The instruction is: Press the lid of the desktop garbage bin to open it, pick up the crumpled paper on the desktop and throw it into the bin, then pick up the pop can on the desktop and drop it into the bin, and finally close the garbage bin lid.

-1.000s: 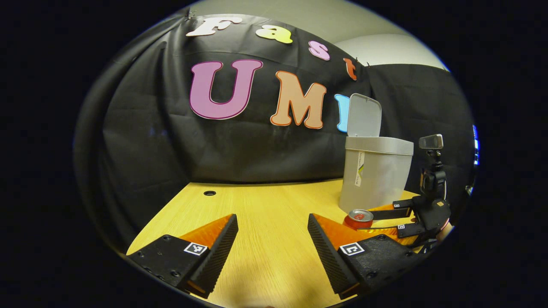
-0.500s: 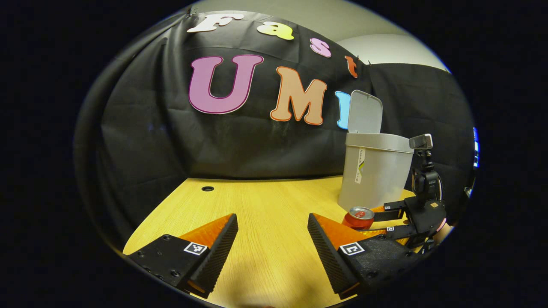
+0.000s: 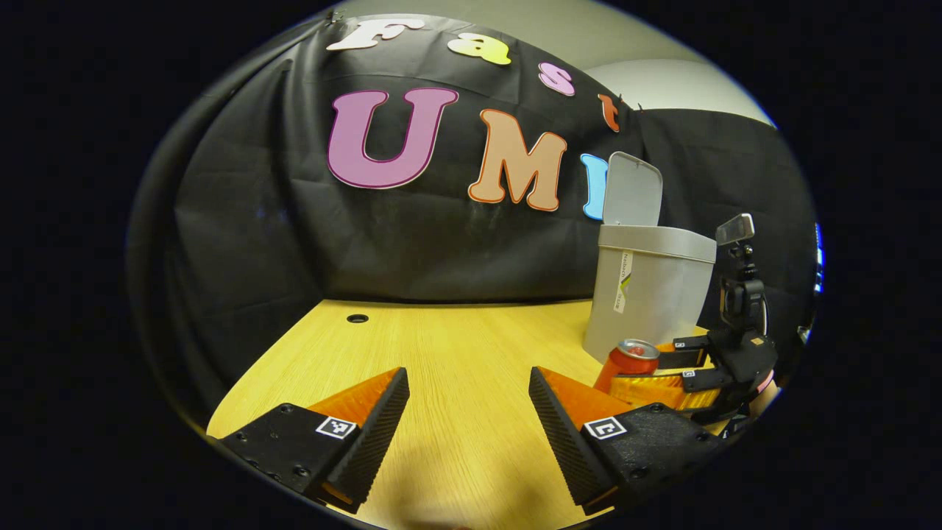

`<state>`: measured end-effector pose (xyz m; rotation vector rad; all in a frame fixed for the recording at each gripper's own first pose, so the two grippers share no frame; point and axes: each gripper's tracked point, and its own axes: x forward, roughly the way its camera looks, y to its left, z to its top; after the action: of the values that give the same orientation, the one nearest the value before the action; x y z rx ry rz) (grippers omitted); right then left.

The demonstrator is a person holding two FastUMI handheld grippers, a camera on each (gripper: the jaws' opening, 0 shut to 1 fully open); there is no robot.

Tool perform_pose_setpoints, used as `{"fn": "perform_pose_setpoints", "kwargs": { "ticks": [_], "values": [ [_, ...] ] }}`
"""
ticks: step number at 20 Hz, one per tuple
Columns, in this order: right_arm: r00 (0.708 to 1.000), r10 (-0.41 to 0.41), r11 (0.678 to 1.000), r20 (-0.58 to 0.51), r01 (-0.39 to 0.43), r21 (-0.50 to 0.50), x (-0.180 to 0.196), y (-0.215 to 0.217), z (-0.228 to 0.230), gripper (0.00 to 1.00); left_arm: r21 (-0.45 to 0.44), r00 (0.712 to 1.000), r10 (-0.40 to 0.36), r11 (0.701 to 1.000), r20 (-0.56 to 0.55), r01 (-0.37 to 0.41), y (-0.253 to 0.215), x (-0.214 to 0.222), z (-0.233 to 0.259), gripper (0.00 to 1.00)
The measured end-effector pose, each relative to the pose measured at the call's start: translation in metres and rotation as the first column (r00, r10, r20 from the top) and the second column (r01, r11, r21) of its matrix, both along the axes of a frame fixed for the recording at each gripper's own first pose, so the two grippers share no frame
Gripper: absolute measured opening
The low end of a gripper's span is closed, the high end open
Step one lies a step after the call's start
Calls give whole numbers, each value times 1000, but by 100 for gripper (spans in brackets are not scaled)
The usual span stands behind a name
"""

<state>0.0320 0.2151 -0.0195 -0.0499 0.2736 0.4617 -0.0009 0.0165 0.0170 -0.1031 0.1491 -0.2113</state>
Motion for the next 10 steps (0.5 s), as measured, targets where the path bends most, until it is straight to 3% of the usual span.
{"fn": "perform_pose_setpoints", "kwargs": {
  "ticks": [10],
  "values": [
    [994, -39, 999, 100, 43, -33, -22, -41, 83, 86, -7, 999, -33, 999, -1, 33, -14, 0, 0, 96]
  ]
}}
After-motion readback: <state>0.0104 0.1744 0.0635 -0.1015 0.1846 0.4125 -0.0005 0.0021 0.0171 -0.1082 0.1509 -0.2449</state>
